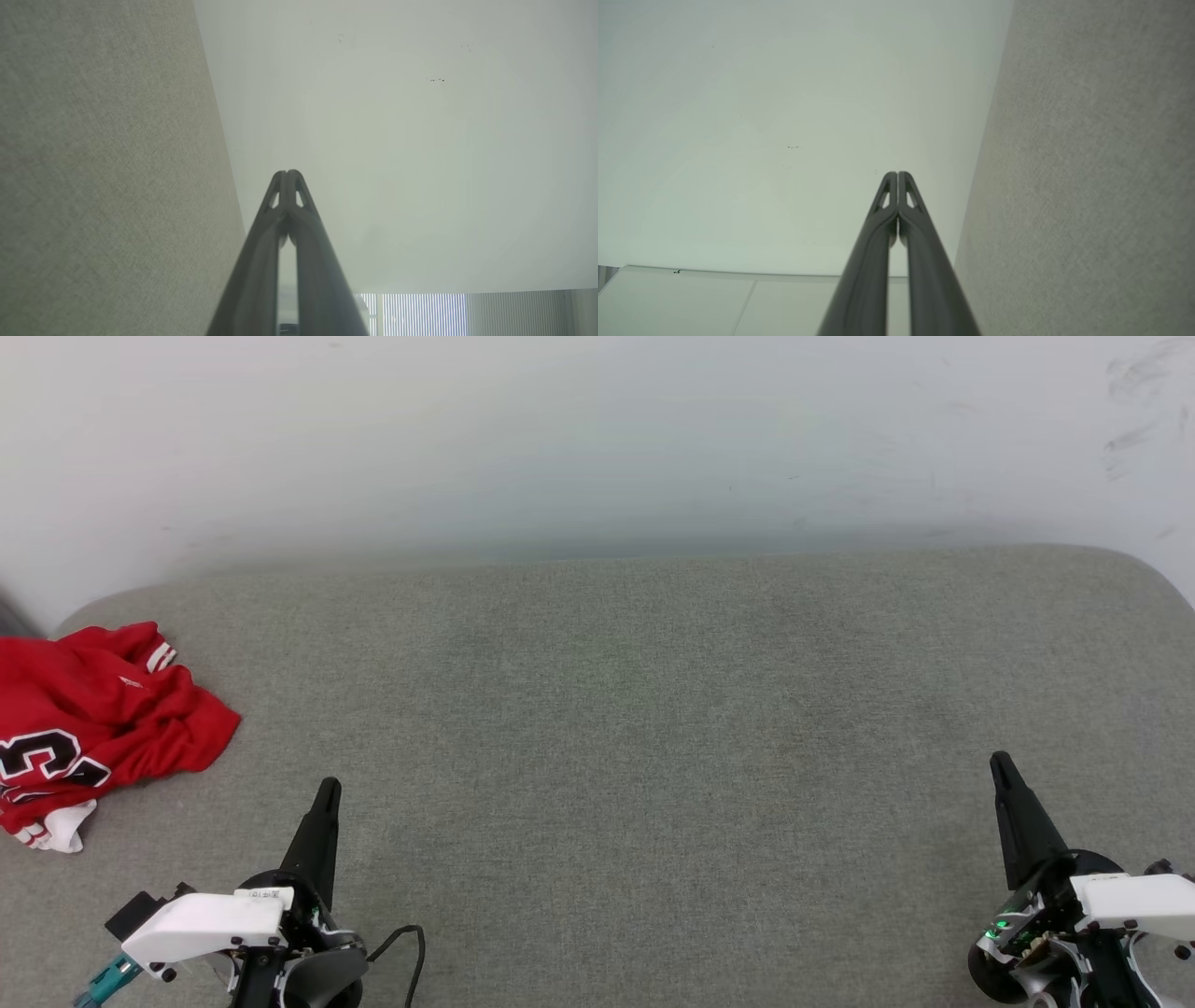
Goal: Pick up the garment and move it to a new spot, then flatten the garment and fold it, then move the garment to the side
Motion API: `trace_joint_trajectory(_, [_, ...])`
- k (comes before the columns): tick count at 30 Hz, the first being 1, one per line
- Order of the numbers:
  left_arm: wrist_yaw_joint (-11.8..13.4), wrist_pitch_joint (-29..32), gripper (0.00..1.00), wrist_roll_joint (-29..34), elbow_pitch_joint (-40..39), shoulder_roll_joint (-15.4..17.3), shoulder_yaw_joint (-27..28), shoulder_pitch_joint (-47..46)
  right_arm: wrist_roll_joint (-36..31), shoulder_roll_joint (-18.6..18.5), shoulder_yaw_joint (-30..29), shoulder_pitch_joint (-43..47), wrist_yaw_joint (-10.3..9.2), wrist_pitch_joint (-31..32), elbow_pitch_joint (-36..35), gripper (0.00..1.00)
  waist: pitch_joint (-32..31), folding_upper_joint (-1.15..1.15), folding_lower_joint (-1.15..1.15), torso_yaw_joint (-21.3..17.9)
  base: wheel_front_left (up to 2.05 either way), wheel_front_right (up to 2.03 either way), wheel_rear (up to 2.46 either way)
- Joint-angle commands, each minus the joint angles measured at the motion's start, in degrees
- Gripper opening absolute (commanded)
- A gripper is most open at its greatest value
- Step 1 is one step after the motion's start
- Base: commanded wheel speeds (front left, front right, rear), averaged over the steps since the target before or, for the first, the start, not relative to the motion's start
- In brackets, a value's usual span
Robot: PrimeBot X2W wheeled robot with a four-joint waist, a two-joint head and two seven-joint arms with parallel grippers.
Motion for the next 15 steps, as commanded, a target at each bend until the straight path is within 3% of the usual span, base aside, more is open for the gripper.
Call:
trace_joint_trajectory(1, [-0.1, 0.1, 0.00, 0.1, 0.0, -0.1, 0.1, -0.4, -0.3, 0.2, 0.0, -0.7, -0.02, 0.0, 0.0, 0.00, 0.0, 0.00, 0.00, 0.0, 0.00, 0.00, 0.00])
trace_joint_trajectory(15, [-0.1, 0.1, 0.00, 0.1, 0.0, -0.1, 0.1, -0.4, -0.3, 0.2, 0.0, -0.7, -0.02, 0.0, 0.0, 0.00, 0.0, 0.00, 0.00, 0.0, 0.00, 0.00, 0.00])
